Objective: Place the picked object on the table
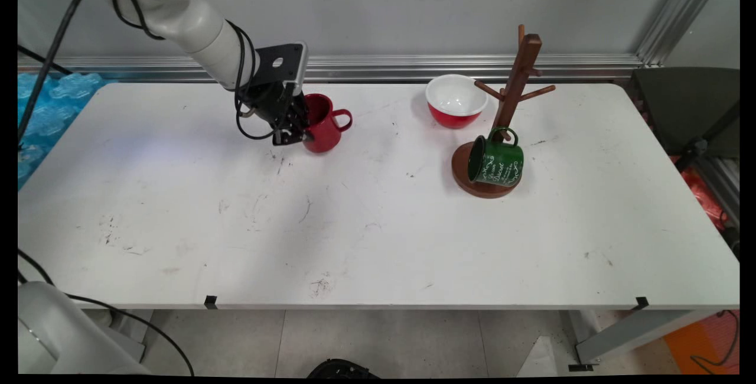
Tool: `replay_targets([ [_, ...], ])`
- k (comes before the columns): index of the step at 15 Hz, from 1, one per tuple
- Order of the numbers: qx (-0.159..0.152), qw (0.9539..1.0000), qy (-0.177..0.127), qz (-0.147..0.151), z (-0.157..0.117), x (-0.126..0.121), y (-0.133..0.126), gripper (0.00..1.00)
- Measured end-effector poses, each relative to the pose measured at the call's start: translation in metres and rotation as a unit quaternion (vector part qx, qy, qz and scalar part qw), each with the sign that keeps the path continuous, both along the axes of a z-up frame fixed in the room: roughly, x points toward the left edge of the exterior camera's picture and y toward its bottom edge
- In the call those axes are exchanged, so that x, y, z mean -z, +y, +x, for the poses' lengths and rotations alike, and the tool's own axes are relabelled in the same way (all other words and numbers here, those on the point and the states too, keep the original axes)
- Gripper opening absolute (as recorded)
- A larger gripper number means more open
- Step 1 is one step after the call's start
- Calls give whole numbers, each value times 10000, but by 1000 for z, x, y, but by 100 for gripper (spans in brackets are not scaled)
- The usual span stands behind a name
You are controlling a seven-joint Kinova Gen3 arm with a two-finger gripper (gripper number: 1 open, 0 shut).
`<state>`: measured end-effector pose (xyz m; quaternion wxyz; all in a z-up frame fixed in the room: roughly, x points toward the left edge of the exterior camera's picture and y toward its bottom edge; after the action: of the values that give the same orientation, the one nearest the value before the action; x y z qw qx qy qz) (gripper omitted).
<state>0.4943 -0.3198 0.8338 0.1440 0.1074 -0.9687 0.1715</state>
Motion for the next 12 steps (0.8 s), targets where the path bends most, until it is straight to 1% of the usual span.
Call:
replay_targets([
  [5,-29,9998,-107,145,-1,10,-2,0],
  [12,15,9996,-209,200,-2,16,-4,0],
])
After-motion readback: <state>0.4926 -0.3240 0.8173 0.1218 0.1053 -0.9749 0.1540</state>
